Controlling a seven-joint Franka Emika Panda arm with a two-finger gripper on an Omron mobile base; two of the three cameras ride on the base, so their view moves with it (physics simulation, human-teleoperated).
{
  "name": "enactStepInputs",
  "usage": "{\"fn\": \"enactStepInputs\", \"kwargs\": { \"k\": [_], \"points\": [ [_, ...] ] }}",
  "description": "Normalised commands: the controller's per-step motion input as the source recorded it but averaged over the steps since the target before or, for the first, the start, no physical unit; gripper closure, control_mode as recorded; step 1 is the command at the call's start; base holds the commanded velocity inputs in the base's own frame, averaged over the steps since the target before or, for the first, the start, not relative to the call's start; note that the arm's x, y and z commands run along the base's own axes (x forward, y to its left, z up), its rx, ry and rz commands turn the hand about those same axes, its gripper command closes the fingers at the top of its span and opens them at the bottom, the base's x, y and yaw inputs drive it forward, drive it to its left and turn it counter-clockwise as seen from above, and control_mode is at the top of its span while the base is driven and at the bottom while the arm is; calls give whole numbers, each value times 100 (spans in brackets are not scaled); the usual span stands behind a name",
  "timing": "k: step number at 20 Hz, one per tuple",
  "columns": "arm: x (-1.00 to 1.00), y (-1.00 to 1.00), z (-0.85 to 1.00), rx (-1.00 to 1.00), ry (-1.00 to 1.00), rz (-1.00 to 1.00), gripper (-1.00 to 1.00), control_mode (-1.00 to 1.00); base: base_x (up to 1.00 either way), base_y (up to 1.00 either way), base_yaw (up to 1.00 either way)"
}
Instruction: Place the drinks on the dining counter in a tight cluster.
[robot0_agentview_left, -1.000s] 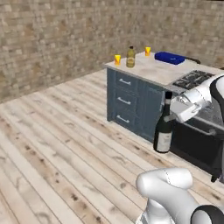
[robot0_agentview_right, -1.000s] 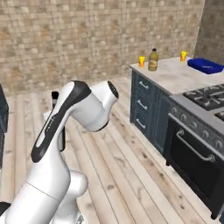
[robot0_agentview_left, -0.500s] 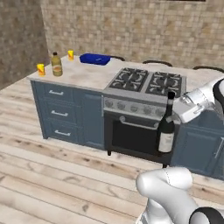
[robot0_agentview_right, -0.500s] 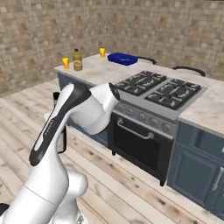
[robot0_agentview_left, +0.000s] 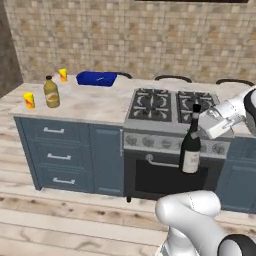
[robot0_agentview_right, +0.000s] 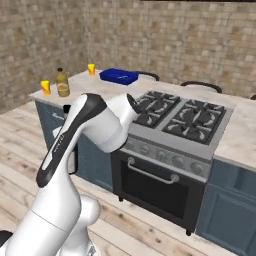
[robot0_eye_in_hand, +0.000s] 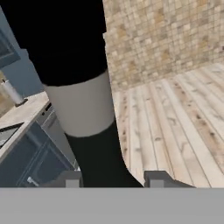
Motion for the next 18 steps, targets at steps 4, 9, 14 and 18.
{"fn": "enactStepInputs", "kwargs": {
  "k": [4,9,14,18],
  "points": [
    [0,0,0,0,0,0,100,100,100,82,-31],
    [0,0,0,0,0,0,100,100,100,89,-29],
    [0,0,0,0,0,0,100,100,95,91,-26],
    [0,0,0,0,0,0,100,100,84,88,-24]
  ]
}}
